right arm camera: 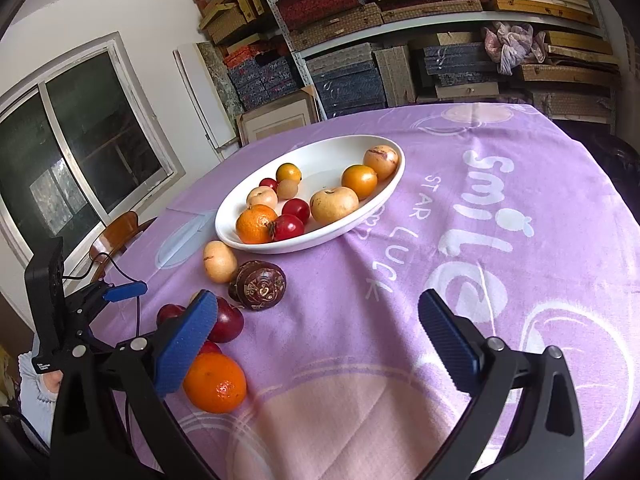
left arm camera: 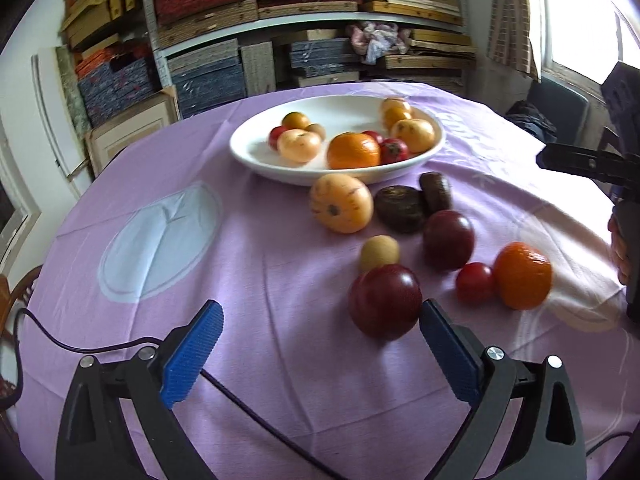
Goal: Organize fruits
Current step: 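Move both tools back toward the remaining fruits, then grasp a dark red plum with the left tool while the right tool grasps a mandarin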
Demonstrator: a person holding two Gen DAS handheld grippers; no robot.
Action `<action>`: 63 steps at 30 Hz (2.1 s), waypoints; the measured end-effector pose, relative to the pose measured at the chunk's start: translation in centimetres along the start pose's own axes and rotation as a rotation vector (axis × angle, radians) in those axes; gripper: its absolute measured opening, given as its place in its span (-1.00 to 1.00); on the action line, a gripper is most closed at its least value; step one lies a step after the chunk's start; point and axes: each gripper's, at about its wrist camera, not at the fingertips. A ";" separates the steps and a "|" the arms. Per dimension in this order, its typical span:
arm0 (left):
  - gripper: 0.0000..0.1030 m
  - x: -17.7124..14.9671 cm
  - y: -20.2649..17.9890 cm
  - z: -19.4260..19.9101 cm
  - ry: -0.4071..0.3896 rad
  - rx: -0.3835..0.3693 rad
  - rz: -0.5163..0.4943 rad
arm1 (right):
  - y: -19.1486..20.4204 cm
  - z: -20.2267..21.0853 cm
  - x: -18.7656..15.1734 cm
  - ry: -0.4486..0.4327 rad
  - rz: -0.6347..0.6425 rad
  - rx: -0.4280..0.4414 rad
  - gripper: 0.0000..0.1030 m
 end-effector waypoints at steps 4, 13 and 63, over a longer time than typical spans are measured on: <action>0.91 -0.1 0.0 0.4 -0.002 -0.054 0.018 | 0.0 -0.1 -0.1 0.002 0.002 0.001 0.92; 0.33 -0.2 -0.9 -0.1 0.024 -0.172 0.054 | 0.1 -0.3 -0.3 0.012 0.002 0.004 0.92; -0.21 -0.2 0.0 -1.9 0.083 -0.150 0.092 | 9.9 -3.6 -5.9 0.267 0.476 0.075 -0.11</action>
Point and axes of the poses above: each gripper's, at about its wrist camera, not at the fingertips, and z roughly against the way its jaws point, y to its left, x to its top, and after that the axes turned 10 degrees about -y, right-handed
